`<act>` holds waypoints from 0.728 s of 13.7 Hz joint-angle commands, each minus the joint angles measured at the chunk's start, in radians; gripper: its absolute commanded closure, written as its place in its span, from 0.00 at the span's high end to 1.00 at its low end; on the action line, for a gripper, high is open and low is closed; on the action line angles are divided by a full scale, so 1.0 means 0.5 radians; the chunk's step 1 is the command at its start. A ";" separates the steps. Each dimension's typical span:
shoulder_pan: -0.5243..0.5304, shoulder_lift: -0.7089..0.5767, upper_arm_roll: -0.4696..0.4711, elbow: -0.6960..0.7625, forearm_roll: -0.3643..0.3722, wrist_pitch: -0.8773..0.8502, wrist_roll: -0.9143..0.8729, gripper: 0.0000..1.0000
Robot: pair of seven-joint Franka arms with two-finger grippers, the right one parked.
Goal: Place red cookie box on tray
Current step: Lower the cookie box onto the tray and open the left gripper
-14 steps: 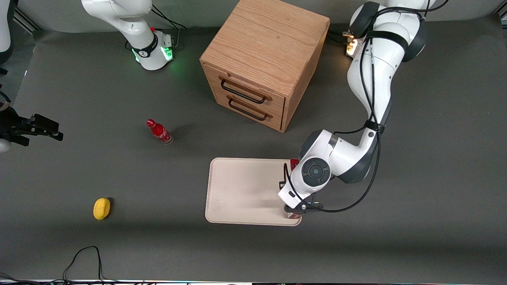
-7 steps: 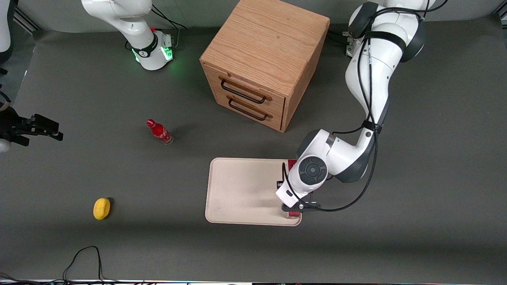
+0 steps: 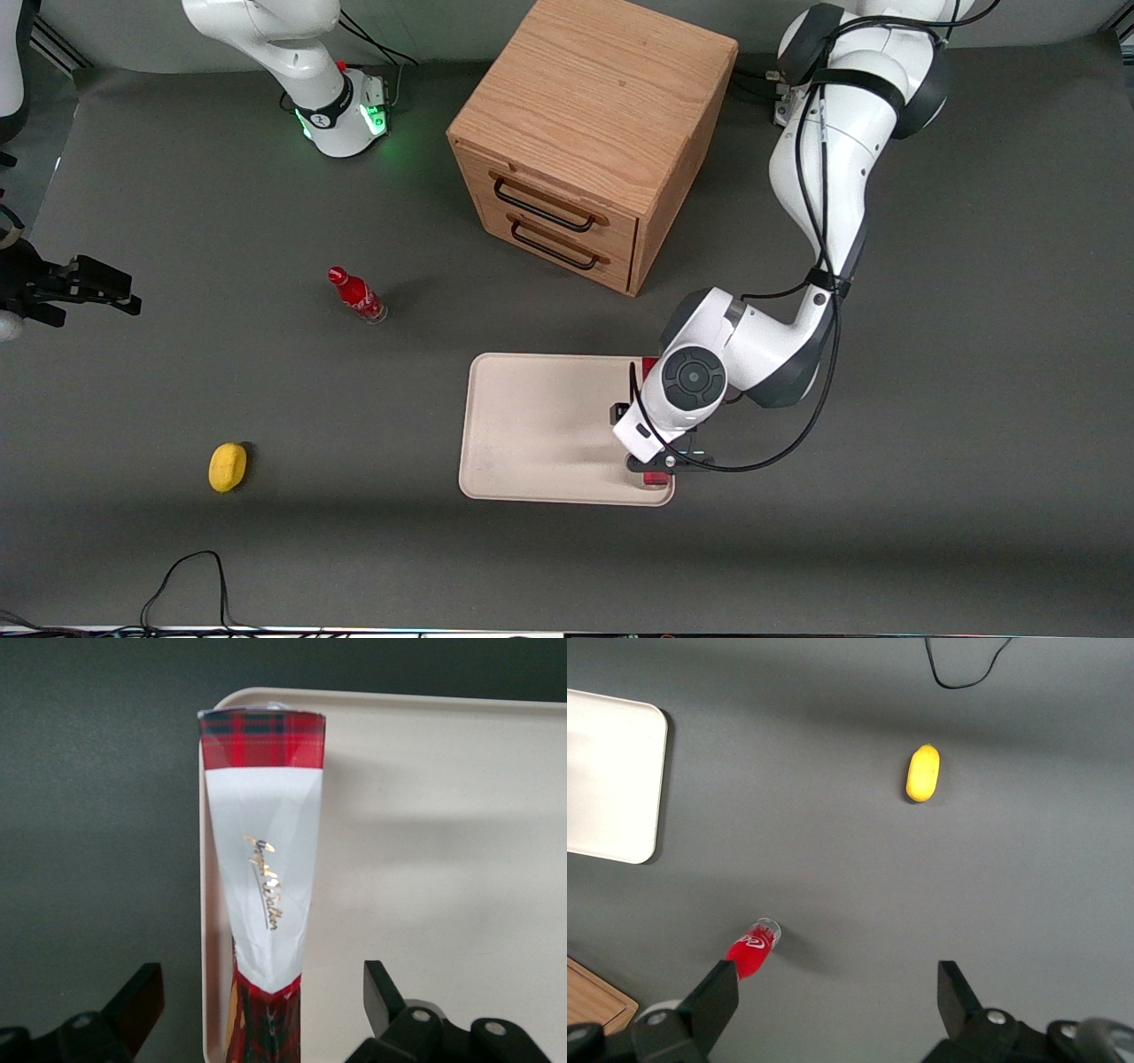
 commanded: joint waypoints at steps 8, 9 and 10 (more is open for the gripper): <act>0.213 -0.450 0.013 -0.059 -0.052 -0.566 0.314 1.00; 0.332 -0.625 0.007 -0.205 -0.180 -0.594 0.407 1.00; 0.434 -0.818 0.010 -0.419 -0.252 -0.579 0.477 1.00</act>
